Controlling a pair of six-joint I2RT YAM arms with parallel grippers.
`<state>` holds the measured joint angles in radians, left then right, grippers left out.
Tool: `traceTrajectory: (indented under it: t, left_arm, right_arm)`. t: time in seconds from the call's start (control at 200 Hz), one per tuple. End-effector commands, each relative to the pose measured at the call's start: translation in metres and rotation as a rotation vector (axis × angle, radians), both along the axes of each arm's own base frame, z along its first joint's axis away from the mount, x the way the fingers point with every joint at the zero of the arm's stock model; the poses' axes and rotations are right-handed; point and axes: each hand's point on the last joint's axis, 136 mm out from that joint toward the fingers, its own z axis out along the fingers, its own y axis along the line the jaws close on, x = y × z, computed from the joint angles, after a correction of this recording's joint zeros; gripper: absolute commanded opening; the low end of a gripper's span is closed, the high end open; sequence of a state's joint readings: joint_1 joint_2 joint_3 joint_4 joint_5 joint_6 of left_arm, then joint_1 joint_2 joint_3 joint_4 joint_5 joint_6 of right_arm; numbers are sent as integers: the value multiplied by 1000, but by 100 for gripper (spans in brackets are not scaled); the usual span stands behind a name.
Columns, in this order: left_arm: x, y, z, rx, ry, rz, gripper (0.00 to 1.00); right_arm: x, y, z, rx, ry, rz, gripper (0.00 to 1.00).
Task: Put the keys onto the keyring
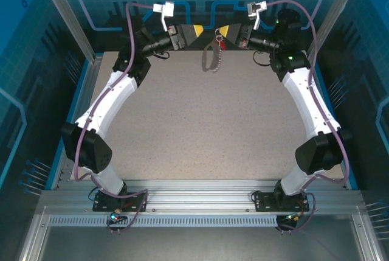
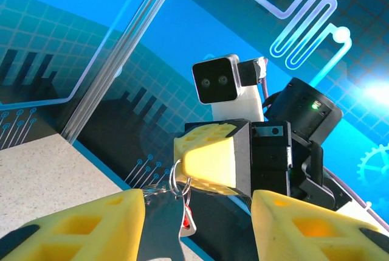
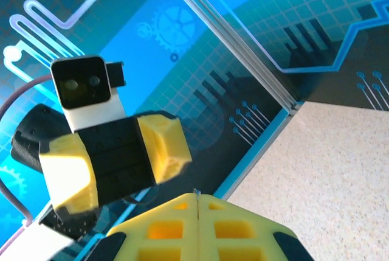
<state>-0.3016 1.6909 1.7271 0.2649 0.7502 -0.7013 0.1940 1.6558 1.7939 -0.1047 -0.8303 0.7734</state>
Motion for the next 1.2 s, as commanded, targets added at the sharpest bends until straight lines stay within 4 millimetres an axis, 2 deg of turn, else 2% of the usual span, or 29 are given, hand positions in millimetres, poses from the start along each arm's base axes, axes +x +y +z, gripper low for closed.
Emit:
traceTrajectory:
  t: [0.0,0.2,0.395,0.7,1.195]
  left_arm:
    - [-20,3,20,44,-67,-55,53]
    - [-21,-5,3,124,-36,-138,52]
    - [-21,-10,-7,143,-18,-188,43]
    - [-25,-17,-10,139,-6,-259,33]
    - [-38,-30,-26,141,34,-351,35]
  right_arm:
    - [-16,-1,-7,-79,-37,119,0]
    - [-31,8,-12,-153,-56,249,0]
    - [-40,18,-10,-153,-66,313,0]
    - [-51,34,-13,-168,-70,373,0]
    - [-48,39,-14,-168,-71,369,0]
